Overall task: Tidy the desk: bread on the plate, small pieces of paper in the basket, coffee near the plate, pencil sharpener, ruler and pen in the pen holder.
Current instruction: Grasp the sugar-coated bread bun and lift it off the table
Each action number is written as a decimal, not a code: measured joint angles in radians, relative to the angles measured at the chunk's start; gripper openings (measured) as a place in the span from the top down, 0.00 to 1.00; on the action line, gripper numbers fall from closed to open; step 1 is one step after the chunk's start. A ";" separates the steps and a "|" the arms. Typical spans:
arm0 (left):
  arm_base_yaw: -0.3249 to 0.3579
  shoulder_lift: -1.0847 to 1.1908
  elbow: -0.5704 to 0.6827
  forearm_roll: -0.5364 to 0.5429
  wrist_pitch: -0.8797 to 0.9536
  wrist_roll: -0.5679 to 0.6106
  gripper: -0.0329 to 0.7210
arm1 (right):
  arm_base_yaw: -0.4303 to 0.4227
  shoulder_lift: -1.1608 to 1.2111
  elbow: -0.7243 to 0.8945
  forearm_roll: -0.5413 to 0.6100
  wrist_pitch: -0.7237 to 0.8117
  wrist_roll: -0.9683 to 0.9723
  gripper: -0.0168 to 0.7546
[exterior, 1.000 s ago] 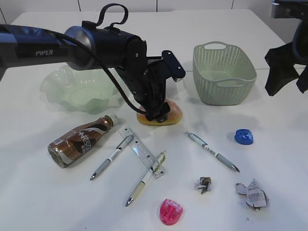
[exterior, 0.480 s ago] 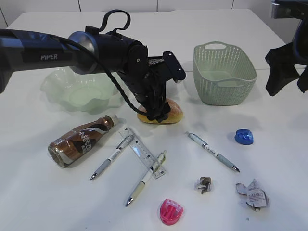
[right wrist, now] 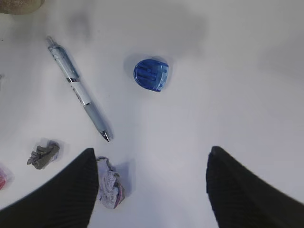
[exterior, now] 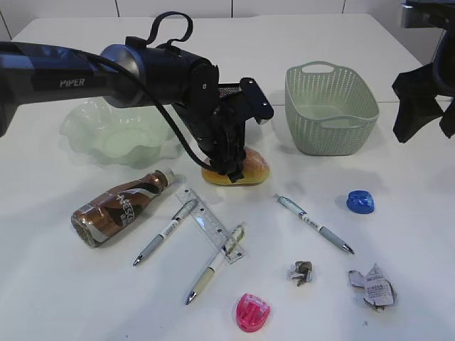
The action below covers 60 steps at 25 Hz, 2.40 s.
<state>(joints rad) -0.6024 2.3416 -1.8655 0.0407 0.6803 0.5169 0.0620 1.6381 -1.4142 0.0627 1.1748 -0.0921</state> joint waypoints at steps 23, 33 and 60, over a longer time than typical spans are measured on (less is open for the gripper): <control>0.000 -0.011 -0.033 -0.127 0.223 0.000 0.68 | 0.000 0.000 -0.043 0.000 0.050 0.000 0.26; 0.000 -0.001 -0.134 -0.193 0.446 -0.032 0.68 | 0.000 0.000 -0.056 0.000 0.051 0.000 0.26; 0.000 -0.001 -0.370 -0.092 0.553 -0.221 0.68 | 0.000 0.000 -0.056 0.000 0.054 0.000 0.26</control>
<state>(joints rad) -0.6024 2.3404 -2.2357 -0.0514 1.2330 0.2962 0.0620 1.6381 -1.4701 0.0627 1.2292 -0.0921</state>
